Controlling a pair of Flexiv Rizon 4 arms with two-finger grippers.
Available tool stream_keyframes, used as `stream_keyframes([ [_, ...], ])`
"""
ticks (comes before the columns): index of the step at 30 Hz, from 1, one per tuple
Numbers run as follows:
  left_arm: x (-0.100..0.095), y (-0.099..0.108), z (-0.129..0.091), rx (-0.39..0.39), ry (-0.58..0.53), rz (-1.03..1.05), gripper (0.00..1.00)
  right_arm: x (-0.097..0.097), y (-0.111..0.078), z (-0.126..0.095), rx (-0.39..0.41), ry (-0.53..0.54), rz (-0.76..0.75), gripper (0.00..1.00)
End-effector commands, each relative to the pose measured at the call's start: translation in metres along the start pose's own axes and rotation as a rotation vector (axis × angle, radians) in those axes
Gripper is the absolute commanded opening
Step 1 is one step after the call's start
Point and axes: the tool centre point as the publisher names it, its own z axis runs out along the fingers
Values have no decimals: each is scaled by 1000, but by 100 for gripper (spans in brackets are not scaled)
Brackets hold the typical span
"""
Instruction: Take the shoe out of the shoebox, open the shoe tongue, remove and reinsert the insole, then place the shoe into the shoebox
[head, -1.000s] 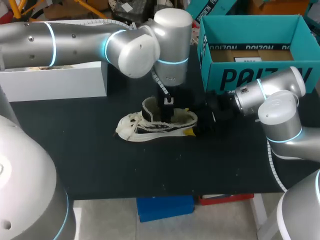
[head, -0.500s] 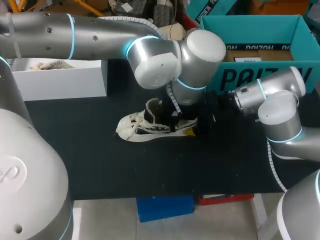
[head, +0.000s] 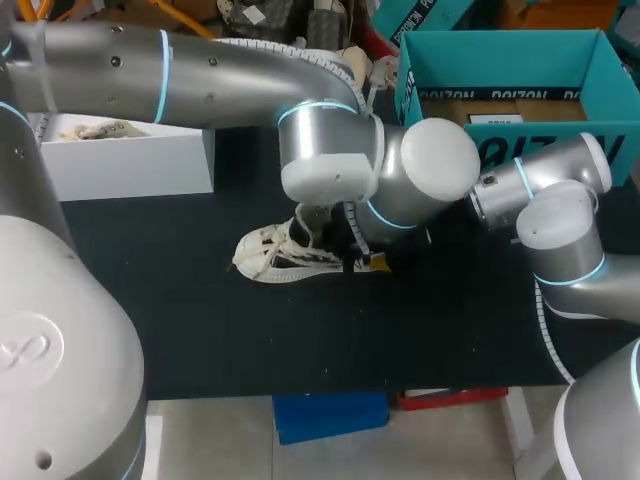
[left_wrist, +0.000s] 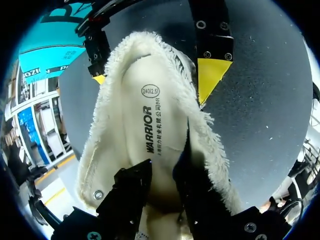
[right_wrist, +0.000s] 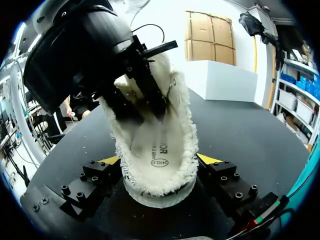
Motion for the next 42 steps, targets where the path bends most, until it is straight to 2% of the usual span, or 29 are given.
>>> stream_keyframes([
  [1, -1, 9, 2, 38, -101, -18, 29, 0, -1, 2, 1, 0, 1, 0],
  [4, -8, 12, 9, 62, -89, -48, 29, 0, -1, 2, 1, 0, 1, 0],
  [10, -9, 13, 31, 68, -39, -73, 29, 0, -1, 2, 1, 0, 1, 0],
  [15, -14, 18, 30, 95, -39, -108, 29, 0, -1, 2, 1, 0, 1, 0],
  [20, -13, 16, 34, 89, -37, -105, 29, 0, -1, 2, 1, 0, 1, 0],
  [23, -14, 17, 31, 90, -43, -117, 26, 0, -1, 2, 1, 0, 1, 0],
  [24, -14, 17, 30, 92, -43, -118, 21, 0, -1, 2, 1, 0, 1, 0],
  [25, -14, 17, 30, 91, -43, -118, 3, 0, -1, 2, 1, 0, 1, 0],
  [26, -13, 16, 30, 90, -43, -114, 0, 0, -1, 2, 1, 0, 1, 0],
  [32, -9, 12, 23, 119, 20, -47, 0, 0, -1, 2, 1, 0, 1, 0],
  [42, -3, 22, -9, 213, 144, -47, 0, 0, -1, 2, 1, 0, 1, 0],
])
